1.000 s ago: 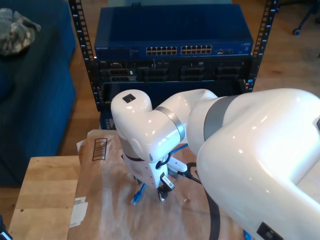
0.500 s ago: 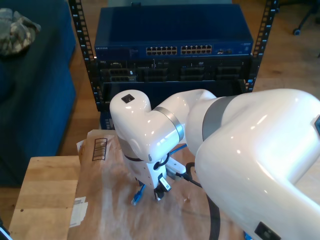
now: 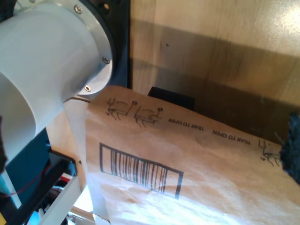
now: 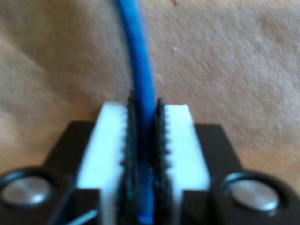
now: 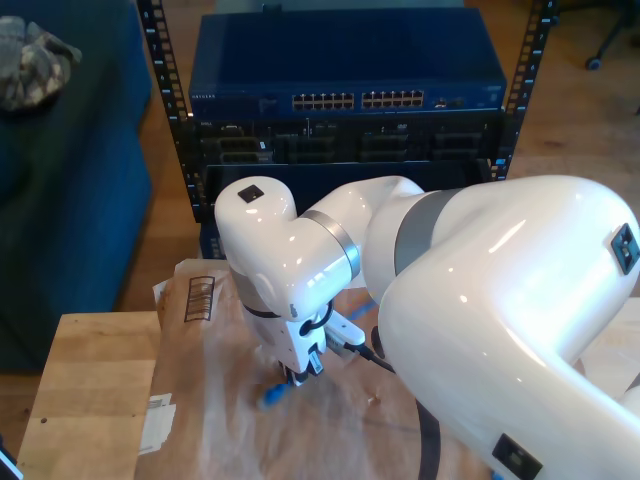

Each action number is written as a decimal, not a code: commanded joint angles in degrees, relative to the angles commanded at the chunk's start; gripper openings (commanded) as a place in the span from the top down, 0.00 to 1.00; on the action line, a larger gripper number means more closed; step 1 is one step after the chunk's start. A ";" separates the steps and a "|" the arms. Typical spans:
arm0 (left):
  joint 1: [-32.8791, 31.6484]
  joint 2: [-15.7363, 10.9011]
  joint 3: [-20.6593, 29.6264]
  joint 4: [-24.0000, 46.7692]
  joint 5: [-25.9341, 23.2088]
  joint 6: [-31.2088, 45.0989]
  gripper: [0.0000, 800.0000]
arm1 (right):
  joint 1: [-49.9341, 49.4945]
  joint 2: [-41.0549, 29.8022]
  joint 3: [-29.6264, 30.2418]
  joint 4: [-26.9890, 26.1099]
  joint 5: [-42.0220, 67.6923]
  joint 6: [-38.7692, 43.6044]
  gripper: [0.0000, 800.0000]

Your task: Grab the cable and plug it in

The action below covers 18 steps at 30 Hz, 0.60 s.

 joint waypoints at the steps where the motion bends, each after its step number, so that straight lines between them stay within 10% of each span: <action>1: -1.49 0.00 0.00 -0.62 0.09 -0.09 0.00 | -0.18 -0.26 0.00 0.09 0.00 0.18 0.98; 18: -26.29 12.75 -19.69 -30.77 0.35 -15.82 0.00 | -16.35 -26.73 8.00 13.19 7.56 11.52 1.00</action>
